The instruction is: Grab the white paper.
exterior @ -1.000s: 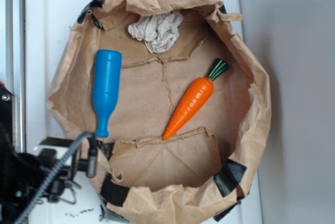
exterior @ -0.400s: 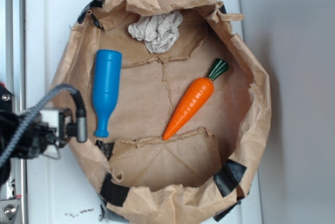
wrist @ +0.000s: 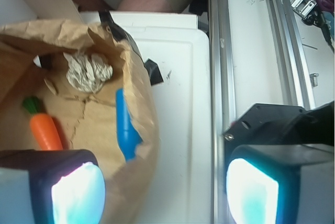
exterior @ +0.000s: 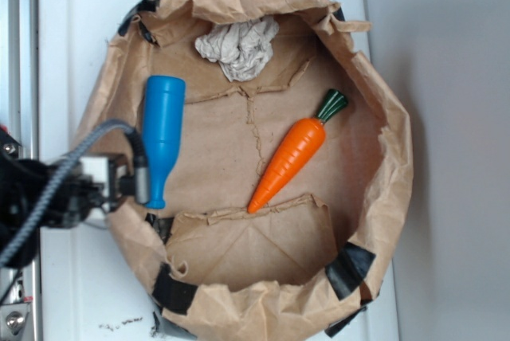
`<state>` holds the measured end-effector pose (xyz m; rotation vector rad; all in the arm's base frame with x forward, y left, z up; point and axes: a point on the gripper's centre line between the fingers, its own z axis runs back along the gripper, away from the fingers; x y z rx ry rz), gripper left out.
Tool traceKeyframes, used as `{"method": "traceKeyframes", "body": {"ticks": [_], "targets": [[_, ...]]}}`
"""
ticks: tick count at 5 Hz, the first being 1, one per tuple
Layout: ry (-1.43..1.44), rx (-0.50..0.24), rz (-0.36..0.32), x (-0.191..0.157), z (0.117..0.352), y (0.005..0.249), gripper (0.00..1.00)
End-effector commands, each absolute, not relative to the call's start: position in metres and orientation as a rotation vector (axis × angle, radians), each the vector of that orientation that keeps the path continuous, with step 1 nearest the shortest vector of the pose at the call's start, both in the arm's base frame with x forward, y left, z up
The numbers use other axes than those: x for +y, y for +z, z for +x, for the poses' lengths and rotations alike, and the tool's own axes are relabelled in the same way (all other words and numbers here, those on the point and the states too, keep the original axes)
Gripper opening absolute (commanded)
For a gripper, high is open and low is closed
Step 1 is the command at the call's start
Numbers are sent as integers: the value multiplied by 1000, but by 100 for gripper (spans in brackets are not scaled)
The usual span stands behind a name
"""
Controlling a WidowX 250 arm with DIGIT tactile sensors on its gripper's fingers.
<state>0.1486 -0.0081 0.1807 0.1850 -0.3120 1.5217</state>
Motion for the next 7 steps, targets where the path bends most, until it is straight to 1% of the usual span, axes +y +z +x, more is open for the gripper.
{"method": "traceKeyframes", "body": {"ticks": [1,2,3,4,5,6,7], "targets": [[1586,-360,211,-14,179,174,100],[1563,-320,178,-11,192,165,100],[1532,-249,100,-1,204,156,100],[1535,-181,79,8,219,148,100],[1559,-183,110,27,268,129,100],[1574,-185,131,32,282,119,100],[1576,-195,142,36,280,112,100]]}}
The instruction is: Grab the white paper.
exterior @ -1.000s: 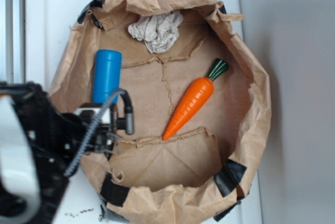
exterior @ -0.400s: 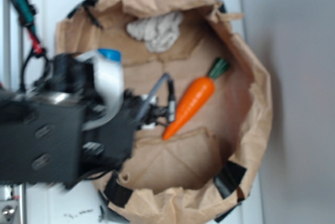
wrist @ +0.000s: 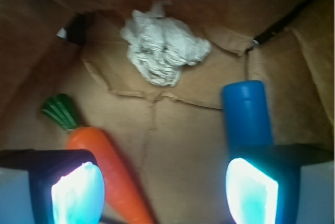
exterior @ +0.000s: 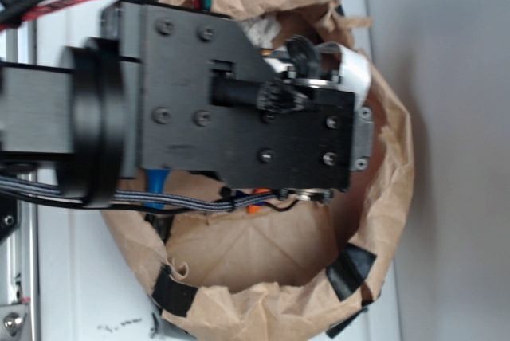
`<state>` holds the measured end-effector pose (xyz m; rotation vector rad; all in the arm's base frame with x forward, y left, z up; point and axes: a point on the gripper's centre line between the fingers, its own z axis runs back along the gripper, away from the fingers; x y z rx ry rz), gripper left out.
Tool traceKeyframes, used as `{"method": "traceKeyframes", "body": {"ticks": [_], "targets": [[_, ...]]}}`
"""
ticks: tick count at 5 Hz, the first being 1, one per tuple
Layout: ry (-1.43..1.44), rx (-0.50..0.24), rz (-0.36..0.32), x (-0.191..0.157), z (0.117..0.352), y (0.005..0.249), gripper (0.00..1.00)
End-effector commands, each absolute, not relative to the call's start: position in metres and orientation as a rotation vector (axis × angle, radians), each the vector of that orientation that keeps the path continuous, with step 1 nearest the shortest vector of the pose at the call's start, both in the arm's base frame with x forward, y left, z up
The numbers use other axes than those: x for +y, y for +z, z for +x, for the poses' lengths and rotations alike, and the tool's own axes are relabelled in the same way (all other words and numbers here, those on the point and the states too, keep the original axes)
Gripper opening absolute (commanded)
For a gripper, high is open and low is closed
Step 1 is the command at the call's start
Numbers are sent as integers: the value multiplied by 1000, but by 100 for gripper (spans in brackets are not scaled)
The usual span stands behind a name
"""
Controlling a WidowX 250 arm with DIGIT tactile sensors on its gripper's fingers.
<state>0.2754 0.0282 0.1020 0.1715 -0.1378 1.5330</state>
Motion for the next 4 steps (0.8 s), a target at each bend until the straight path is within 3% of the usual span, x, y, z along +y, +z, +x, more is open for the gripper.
{"method": "traceKeyframes", "body": {"ticks": [1,2,4], "targets": [[1570,-281,152,29,261,121,100],[1549,-280,130,31,248,126,100],[1568,-267,179,39,264,108,100]]}}
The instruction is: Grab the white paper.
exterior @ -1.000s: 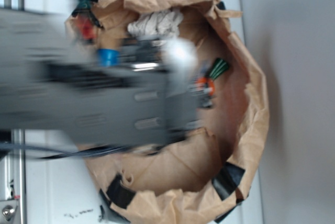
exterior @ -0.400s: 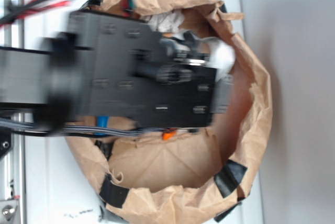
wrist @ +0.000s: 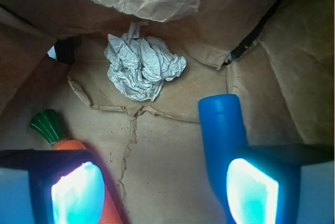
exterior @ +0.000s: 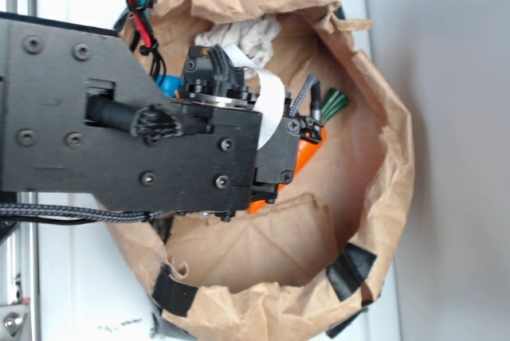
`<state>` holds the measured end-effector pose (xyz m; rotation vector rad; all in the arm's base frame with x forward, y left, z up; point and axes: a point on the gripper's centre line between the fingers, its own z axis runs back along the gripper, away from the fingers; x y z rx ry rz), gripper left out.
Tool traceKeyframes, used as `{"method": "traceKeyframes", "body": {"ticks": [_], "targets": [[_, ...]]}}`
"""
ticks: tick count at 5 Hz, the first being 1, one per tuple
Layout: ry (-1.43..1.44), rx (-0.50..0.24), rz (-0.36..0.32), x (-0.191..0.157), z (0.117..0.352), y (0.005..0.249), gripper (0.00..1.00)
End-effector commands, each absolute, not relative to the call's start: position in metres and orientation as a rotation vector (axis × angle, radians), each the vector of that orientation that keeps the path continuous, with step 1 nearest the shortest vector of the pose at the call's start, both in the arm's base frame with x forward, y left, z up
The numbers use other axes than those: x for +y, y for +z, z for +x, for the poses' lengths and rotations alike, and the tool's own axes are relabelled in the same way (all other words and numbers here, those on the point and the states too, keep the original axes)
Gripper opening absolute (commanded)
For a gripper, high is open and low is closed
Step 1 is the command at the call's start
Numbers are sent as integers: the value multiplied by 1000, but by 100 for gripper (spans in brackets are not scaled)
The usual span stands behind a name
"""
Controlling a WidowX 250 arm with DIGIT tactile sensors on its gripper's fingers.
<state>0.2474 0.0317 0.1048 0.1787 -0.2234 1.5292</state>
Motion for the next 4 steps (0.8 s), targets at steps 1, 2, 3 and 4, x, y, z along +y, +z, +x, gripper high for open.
{"method": "traceKeyframes", "body": {"ticks": [1,2,3,4], "targets": [[1582,-264,222,46,273,93,100],[1572,-282,243,51,270,85,100],[1585,-275,241,65,266,87,100],[1592,-290,270,75,264,86,100]]}}
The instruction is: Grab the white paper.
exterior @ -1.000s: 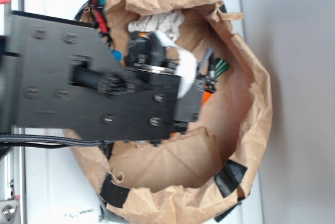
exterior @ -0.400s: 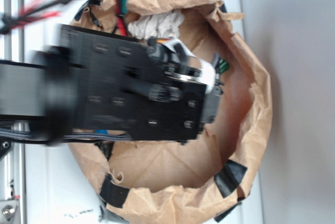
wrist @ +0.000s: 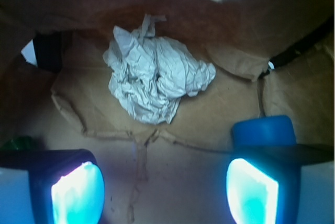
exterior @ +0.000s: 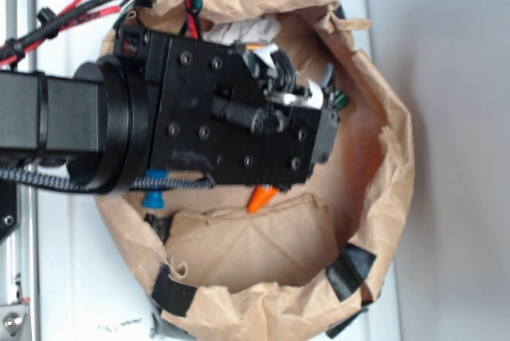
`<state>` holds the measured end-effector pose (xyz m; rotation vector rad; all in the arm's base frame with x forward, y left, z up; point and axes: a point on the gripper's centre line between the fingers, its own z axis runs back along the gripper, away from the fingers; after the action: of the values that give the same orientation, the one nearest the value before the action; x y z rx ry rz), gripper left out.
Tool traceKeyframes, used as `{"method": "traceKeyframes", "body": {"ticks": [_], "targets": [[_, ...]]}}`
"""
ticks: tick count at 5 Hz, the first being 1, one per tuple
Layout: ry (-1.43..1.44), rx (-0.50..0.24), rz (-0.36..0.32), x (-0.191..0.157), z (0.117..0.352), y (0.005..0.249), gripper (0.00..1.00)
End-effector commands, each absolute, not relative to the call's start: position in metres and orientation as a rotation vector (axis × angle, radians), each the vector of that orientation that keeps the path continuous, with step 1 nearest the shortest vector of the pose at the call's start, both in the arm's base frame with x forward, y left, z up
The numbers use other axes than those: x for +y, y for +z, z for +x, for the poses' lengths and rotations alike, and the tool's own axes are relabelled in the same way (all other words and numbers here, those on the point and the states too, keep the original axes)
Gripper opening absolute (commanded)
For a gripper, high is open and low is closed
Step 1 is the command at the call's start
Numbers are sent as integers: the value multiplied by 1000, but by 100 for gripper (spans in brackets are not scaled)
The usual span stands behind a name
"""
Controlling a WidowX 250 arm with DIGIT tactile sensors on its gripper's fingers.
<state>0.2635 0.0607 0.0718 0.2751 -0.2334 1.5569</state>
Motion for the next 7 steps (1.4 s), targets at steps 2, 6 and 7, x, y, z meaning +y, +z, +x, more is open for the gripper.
{"method": "traceKeyframes", "body": {"ticks": [2,6,7], "targets": [[1570,-326,342,83,260,66,100],[1553,-370,409,87,311,36,0],[1548,-355,343,83,308,53,0]]}}
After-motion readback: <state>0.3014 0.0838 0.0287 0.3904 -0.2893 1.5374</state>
